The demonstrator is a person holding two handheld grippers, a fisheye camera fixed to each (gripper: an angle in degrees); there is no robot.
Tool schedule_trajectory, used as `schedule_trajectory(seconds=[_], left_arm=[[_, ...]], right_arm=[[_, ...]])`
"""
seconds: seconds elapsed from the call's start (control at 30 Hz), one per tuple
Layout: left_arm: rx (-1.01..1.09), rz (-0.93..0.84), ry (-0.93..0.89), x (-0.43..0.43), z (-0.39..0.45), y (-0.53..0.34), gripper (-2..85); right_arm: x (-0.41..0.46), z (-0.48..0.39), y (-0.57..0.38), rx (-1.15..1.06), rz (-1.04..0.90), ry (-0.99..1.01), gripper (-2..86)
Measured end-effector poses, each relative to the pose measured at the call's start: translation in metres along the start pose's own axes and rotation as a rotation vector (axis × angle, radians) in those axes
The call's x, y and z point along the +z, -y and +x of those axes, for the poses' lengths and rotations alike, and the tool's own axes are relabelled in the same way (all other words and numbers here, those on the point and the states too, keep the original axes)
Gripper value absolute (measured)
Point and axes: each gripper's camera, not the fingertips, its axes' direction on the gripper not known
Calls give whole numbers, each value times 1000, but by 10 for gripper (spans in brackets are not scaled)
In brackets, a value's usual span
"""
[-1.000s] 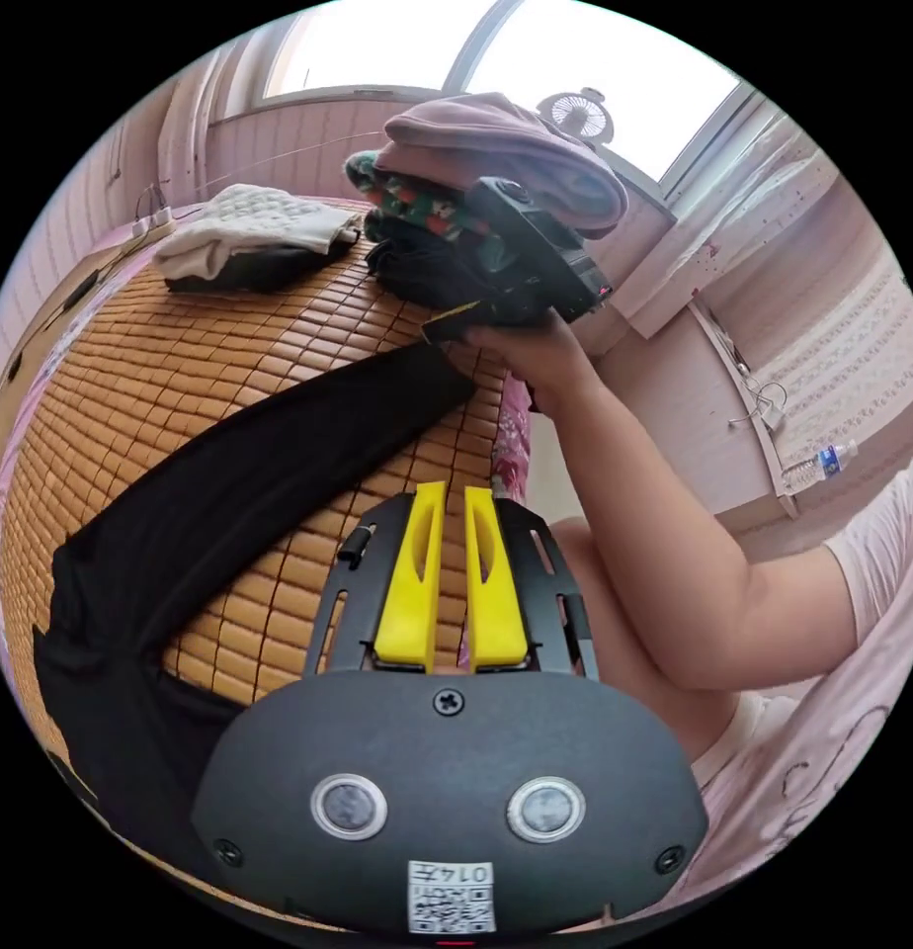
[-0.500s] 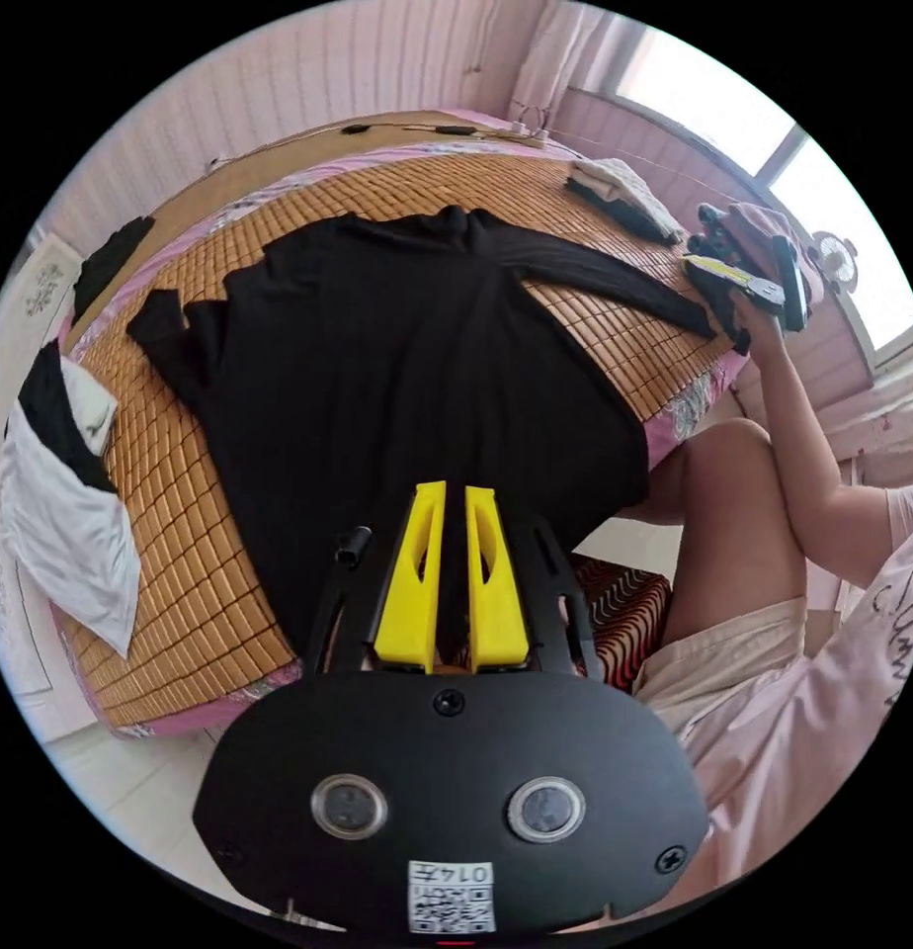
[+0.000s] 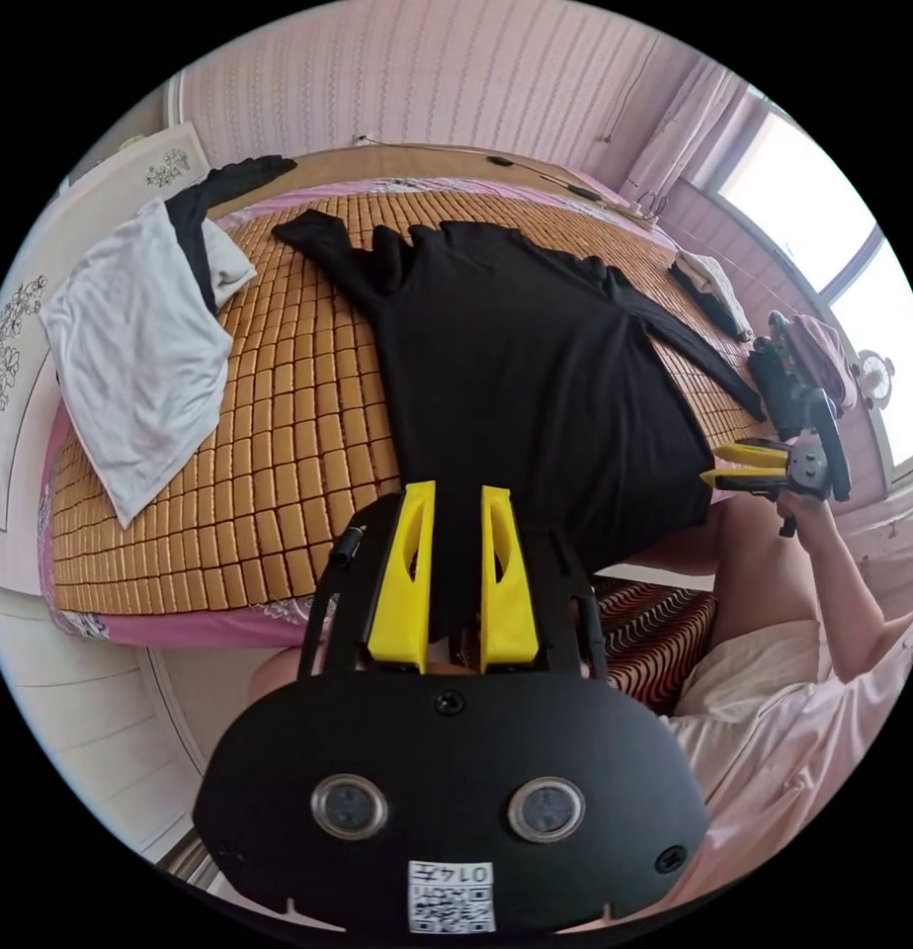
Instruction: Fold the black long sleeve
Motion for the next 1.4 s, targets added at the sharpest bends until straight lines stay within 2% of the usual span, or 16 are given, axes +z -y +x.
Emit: schedule_trajectory(seconds=[0.07, 0.37, 0.57, 0.67, 0.87, 0.93, 1.0, 1.07, 1.27, 1.33, 1.4], left_arm=[[-21, 0, -1, -5, -17, -9, 81], [-35, -59, -156, -14, -74, -26, 88], [73, -145, -31, -16, -82, -28, 12], [100, -189, -112, -22, -96, -26, -5], [183, -244, -172, -40, -112, -36, 11], [164, -233, -183, -48, -125, -41, 35], [131, -197, -192, -59, -139, -43, 41], [87, -129, -205, -75, -155, -45, 41], [5, 125, -232, -101, -197, -9, 35], [-37, 233, -196, -101, -207, 15, 28], [-28, 242, -223, -95, -211, 33, 25]], right_arm=[[4, -10, 14, -23, -82, -78, 88], [0, -15, 61, -46, -218, -102, 86], [15, -26, 101, -86, -276, -166, 72], [20, -25, 116, -99, -306, -158, 62], [27, -9, 146, -102, -397, -79, 31], [21, -6, 160, -107, -440, -126, 18], [5, -8, 180, -148, -410, -233, 13], [-25, -19, 231, -226, -269, -264, 8], [-79, -94, 423, -528, 197, -37, 5], [-76, -113, 481, -541, 280, 14, 7], [-66, -125, 539, -505, 273, 103, 12]])
